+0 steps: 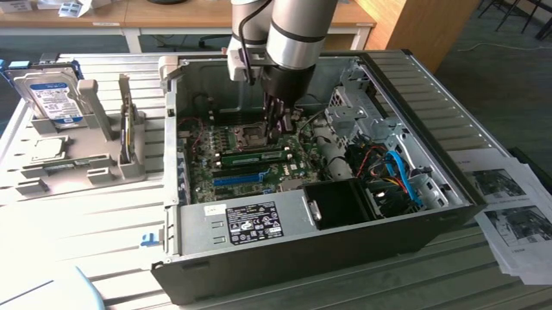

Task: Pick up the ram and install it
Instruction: 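Insert the ram into the slot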

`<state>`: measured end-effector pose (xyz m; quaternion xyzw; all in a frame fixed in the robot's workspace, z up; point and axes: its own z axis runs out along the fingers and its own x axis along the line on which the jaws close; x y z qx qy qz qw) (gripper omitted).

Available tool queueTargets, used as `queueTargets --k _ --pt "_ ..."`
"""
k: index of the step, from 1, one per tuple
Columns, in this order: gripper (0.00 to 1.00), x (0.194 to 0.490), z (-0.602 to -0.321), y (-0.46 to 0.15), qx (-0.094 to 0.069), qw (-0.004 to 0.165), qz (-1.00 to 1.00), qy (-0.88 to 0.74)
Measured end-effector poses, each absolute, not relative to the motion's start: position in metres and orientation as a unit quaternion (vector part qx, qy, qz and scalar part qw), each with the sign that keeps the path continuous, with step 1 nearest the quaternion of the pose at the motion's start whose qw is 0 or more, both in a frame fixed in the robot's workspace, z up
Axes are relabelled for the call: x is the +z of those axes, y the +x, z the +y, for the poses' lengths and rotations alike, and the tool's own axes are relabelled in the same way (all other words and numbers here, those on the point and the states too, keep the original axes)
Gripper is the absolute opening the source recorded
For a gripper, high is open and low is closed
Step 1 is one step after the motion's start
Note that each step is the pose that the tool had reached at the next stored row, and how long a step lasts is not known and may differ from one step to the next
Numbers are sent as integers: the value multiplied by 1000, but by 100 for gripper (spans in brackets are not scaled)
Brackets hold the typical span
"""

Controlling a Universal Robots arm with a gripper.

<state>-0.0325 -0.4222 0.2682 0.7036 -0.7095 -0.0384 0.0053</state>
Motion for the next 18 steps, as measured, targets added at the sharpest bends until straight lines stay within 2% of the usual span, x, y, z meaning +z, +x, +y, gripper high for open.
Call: queueTargets --k 18 --pt "24 290 -422 -32 -38 5 -710 704"
